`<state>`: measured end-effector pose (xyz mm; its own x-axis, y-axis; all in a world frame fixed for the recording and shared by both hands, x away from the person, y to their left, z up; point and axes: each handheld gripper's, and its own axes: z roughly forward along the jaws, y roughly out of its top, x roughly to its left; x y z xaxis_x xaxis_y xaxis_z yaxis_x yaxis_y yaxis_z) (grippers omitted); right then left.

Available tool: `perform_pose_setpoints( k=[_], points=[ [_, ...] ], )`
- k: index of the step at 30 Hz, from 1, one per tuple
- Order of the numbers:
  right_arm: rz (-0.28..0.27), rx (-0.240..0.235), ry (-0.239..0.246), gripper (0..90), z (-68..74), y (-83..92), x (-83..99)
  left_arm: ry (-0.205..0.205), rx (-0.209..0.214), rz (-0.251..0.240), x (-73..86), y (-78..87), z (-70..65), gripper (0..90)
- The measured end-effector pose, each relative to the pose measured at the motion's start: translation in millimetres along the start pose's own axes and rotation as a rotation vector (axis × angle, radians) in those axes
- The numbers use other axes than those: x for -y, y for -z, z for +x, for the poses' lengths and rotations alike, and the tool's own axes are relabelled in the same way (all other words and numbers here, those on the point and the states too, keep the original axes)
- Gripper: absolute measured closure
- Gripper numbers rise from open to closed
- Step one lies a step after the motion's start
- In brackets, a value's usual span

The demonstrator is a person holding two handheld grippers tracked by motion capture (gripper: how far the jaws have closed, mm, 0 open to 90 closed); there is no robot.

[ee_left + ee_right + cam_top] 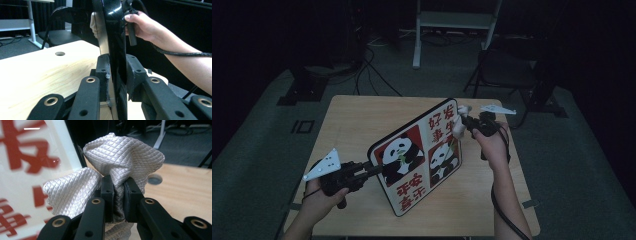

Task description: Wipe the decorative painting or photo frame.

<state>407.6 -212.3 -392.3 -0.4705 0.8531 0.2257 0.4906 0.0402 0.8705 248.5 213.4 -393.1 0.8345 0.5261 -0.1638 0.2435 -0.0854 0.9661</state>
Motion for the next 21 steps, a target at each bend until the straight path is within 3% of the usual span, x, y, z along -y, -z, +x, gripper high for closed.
perform_pose_setpoints(
  k=[4,21],
  points=[
    [0.022,-0.017,-0.029,80.8,-6.0,-2.9,10.7,-0.003,-0.005,0.0,0.0,0.0,-0.5,75.7],
    [0.14,0.028,-0.004,81.0,-16.4,-10.0,62.1,-0.014,-0.011,0.002,0.4,-0.4,-1.9,75.8]
  ],
)
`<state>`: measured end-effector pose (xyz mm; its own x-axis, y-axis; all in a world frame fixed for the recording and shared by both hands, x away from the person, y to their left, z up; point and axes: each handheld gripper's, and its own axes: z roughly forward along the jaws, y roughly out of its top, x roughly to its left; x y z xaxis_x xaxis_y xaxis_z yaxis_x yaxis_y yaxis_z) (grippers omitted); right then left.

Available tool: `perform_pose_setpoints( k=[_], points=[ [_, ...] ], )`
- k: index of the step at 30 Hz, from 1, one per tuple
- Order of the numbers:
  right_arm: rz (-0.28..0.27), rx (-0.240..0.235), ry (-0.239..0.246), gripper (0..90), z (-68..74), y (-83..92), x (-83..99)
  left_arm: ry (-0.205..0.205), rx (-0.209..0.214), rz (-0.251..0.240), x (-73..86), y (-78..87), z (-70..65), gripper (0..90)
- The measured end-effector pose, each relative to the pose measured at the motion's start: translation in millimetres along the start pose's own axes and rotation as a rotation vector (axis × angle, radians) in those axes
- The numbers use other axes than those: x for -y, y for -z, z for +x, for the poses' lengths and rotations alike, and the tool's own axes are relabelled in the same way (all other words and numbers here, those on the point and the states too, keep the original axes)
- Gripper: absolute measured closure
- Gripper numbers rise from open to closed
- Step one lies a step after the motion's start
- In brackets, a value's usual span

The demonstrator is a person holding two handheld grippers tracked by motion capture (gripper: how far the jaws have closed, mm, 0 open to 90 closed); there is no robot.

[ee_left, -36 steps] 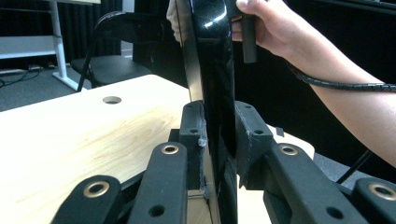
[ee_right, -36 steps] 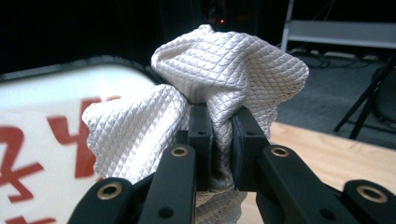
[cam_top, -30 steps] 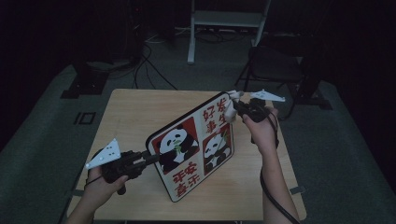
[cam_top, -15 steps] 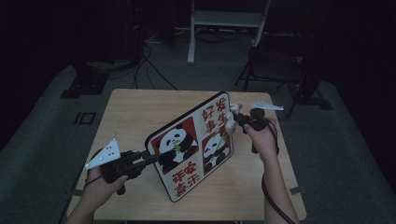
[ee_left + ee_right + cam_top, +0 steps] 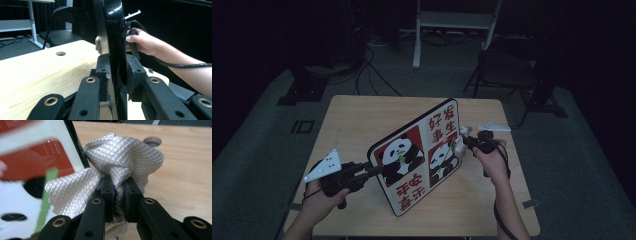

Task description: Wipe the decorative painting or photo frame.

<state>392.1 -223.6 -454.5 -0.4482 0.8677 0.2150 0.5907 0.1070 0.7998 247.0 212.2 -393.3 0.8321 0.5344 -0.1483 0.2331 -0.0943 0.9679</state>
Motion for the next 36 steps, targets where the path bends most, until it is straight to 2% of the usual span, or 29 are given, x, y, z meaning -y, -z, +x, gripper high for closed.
perform_pose_setpoints(
  k=[10,14,22,26,28,30,33,36],
  points=[
    [0.066,0.008,-0.01,80.9,-7.2,-9.1,30.1,-0.006,-0.006,0.0,-0.2,-0.3,-1.2,75.9],
    [0.086,0.004,-0.028,80.8,-10.8,-12.7,41.8,-0.005,-0.006,-0.001,-0.2,-0.3,-0.5,75.9],
    [0.144,0.021,-0.028,80.7,-16.2,-22.8,61.6,-0.005,-0.006,-0.002,-0.1,-0.3,-0.3,75.9],
    [0.172,0.031,-0.01,80.6,-16.1,-24.6,68.2,-0.009,-0.012,0.0,-0.2,0.4,0.2,76.1],
    [0.175,0.038,-0.008,80.5,-16.9,-24.3,69.4,0.005,-0.007,-0.002,-0.1,1.1,1.0,76.3],
    [0.167,0.06,-0.003,80.4,-19.3,-22.8,69.3,0.013,-0.002,-0.005,0.2,1.4,1.0,76.3],
    [0.127,0.107,-0.022,80.1,-27.8,-19.9,68.1,0.022,0.004,-0.002,-0.2,2.2,0.5,76.2],
    [0.115,0.153,-0.012,79.4,-36.1,-18.4,67.5,0.024,0.007,0.002,-0.6,2.7,0.6,76.1]
  ],
)
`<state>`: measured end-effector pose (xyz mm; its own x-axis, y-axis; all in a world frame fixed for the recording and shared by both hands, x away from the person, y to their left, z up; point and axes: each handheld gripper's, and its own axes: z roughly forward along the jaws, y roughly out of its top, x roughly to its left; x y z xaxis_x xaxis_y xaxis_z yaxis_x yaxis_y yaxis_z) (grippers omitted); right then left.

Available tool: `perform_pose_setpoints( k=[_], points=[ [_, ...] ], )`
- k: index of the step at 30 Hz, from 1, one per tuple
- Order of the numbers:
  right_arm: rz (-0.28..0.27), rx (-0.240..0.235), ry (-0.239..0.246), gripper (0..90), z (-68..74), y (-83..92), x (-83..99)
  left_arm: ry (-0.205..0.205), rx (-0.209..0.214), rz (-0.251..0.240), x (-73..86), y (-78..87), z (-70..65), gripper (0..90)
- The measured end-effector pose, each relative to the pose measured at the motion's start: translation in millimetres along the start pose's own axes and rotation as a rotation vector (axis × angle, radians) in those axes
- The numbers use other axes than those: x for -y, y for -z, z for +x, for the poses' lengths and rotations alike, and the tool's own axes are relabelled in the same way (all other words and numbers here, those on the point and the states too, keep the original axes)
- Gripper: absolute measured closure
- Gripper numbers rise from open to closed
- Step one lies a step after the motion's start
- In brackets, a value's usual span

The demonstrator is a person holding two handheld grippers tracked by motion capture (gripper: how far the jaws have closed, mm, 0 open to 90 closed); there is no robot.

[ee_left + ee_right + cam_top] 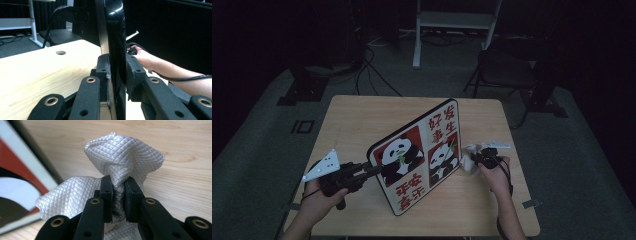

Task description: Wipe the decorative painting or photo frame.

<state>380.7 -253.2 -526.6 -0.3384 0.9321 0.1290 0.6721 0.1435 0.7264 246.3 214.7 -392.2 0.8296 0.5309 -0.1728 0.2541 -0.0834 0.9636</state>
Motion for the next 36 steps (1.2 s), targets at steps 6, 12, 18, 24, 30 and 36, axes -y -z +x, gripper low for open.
perform_pose_setpoints(
  k=[6,12,18,24,30,36],
  points=[
    [-0.015,0.053,-0.009,76.7,-9.6,-1.3,-1.0,0.014,0.007,-0.006,-0.7,1.4,0.6,76.0],
    [-0.011,0.08,-0.013,68.4,-16.1,-7.5,-4.8,0.01,0.008,-0.009,-2.3,3.9,-0.6,76.0],
    [-0.083,0.108,0.002,50.8,-25.3,-6.7,-12.9,0.009,0.01,-0.009,-3.5,5.2,-2.1,70.9],
    [-0.118,0.08,-0.002,44.1,-28.7,1.7,-16.9,0.014,0.01,0.005,-1.8,8.1,-3.5,68.7],
    [-0.145,0.065,-0.007,39.2,-27.4,9.5,-15.7,0.013,0.003,0.008,-3.5,13.9,-7.4,65.5],
    [-0.158,0.054,-0.006,35.6,-23.6,14.9,-13.7,0.028,0.004,-0.008,-4.8,19.8,-8.8,61.1]
  ],
)
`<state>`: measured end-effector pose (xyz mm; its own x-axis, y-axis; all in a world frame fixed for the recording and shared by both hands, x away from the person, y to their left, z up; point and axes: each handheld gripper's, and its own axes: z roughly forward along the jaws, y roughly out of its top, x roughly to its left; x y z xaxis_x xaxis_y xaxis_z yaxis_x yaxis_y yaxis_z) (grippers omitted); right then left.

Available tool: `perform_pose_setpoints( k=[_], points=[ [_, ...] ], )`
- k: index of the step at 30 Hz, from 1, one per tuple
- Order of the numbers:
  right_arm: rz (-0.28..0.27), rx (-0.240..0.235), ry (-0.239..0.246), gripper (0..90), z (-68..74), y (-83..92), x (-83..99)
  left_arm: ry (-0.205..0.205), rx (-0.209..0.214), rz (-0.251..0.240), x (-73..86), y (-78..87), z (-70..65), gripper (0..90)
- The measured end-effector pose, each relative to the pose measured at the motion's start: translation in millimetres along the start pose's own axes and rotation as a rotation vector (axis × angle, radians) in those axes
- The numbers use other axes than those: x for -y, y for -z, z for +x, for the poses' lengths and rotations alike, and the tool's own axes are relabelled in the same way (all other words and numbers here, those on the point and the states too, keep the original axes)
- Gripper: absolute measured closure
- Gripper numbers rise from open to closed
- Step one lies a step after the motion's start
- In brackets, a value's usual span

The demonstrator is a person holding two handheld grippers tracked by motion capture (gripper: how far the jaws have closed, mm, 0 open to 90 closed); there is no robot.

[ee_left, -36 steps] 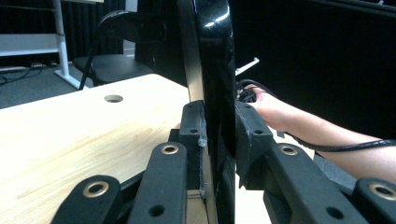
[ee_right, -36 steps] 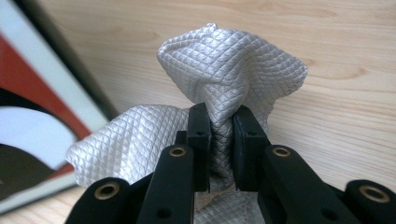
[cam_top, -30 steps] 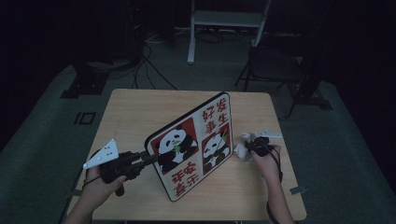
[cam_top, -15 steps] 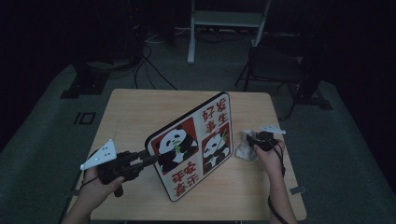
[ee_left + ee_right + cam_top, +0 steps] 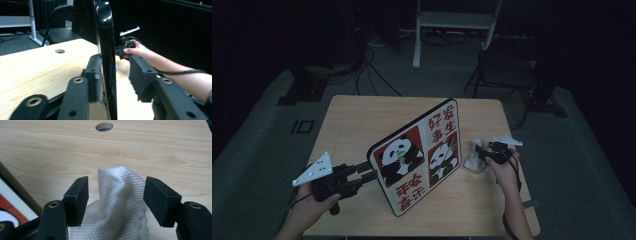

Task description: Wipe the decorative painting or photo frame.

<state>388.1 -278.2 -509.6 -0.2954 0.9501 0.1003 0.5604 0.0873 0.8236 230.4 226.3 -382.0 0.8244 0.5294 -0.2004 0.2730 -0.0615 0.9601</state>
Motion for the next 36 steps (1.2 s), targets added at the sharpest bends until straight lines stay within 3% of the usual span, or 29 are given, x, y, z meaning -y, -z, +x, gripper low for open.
perform_pose_setpoints(
  k=[5,13,18,23,26,30,33,36],
  points=[
    [-0.024,-0.001,-0.002,32.9,0.7,8.6,0.1,-0.001,-0.027,-0.015,1.2,6.8,2.4,57.2],
    [-0.035,-0.004,0.013,29.3,0.0,20.4,6.4,0.051,-0.104,-0.023,13.6,20.7,21.1,54.5],
    [-0.03,0.002,0.017,28.6,0.3,25.5,12.0,0.076,-0.155,0.004,22.9,23.5,34.5,54.5],
    [-0.017,0.0,0.02,27.3,0.6,28.7,20.8,0.082,-0.222,0.034,34.8,22.1,47.9,47.0],
    [-0.006,-0.001,0.029,26.4,1.3,30.6,26.3,0.09,-0.265,0.055,42.6,20.3,55.1,47.0],
    [0.009,-0.004,0.042,25.0,3.6,33.6,33.3,0.118,-0.313,0.083,54.8,17.0,67.6,40.2],
    [0.017,-0.003,0.066,23.6,5.3,35.8,38.6,0.171,-0.351,0.079,65.4,14.8,77.7,38.5],
    [0.013,-0.004,0.053,21.8,5.1,38.4,44.4,0.141,-0.408,0.106,75.3,13.3,86.7,33.8]
  ],
)
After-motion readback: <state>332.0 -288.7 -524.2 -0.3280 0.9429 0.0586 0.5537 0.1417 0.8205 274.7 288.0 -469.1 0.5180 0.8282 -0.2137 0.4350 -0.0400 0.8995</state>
